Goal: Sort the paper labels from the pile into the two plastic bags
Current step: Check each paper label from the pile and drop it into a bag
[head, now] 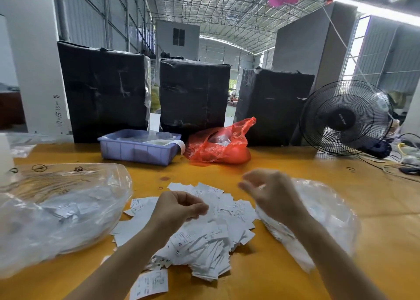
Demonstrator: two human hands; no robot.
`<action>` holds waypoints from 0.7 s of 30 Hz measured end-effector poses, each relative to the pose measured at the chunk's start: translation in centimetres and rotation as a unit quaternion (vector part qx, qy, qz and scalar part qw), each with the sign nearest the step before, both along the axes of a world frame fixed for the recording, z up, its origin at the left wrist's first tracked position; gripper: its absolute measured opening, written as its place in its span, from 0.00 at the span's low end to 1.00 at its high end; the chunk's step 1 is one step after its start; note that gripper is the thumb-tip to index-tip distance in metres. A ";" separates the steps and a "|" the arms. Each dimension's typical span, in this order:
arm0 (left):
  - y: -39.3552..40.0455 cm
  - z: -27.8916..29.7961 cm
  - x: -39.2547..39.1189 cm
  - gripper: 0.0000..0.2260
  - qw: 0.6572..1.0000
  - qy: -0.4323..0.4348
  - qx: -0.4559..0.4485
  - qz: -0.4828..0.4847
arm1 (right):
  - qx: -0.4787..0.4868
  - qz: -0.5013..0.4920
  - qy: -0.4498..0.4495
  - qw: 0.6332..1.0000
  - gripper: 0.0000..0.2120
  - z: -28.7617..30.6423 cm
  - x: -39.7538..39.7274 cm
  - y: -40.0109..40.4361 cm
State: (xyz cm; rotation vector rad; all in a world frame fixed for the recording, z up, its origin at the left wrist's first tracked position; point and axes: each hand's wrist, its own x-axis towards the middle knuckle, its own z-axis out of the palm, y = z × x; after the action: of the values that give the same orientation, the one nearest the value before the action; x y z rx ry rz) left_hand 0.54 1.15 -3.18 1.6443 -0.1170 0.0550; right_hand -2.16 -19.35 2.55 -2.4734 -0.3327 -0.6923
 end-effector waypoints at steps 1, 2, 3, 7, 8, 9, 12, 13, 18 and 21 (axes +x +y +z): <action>0.0 0.0 0.0 0.05 1.000 -0.008 0.006 0.006 | 0.021 0.064 0.070 0.995 0.13 0.0 0.2 1.6; 0.0 -0.1 0.0 0.06 1.000 -0.014 0.009 0.013 | 0.024 0.101 0.133 0.986 0.14 -0.2 0.6 2.8; 0.1 -0.1 0.1 0.06 1.000 -0.018 0.011 0.023 | 0.010 0.106 0.170 0.980 0.13 -0.7 1.3 3.6; 0.7 -0.5 0.6 0.08 0.996 -0.026 0.029 0.077 | -0.098 0.026 0.169 0.980 0.12 -3.9 5.0 4.8; 1.0 -0.7 0.8 0.09 0.996 -0.024 0.028 0.086 | -0.105 0.026 0.174 0.979 0.14 -4.8 5.7 5.0; 1.2 -0.8 1.0 0.09 0.995 -0.021 0.026 0.092 | -0.108 0.035 0.184 0.976 0.16 -5.5 6.2 5.2; 1.8 -1.1 1.4 0.10 0.995 -0.010 0.021 0.102 | -0.135 0.041 0.202 0.969 0.28 -7.2 7.4 6.0; 1.9 -1.2 1.4 0.10 0.994 -0.007 0.020 0.104 | -0.125 0.029 0.205 0.970 0.31 -7.6 7.7 6.2; 2.3 -1.6 1.8 0.07 0.995 0.014 0.001 0.099 | -0.044 -0.003 0.146 0.988 0.16 -7.9 8.2 6.1; 2.2 -1.7 1.9 0.03 0.995 0.045 -0.032 0.087 | 0.007 0.010 0.116 0.993 0.05 -8.3 7.9 5.4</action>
State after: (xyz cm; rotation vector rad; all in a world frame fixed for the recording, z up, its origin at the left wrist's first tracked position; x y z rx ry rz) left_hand 2.47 3.35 -4.84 1.5870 0.0959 0.1160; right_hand 5.78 -13.96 -5.75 -2.5008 -0.2618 -0.3927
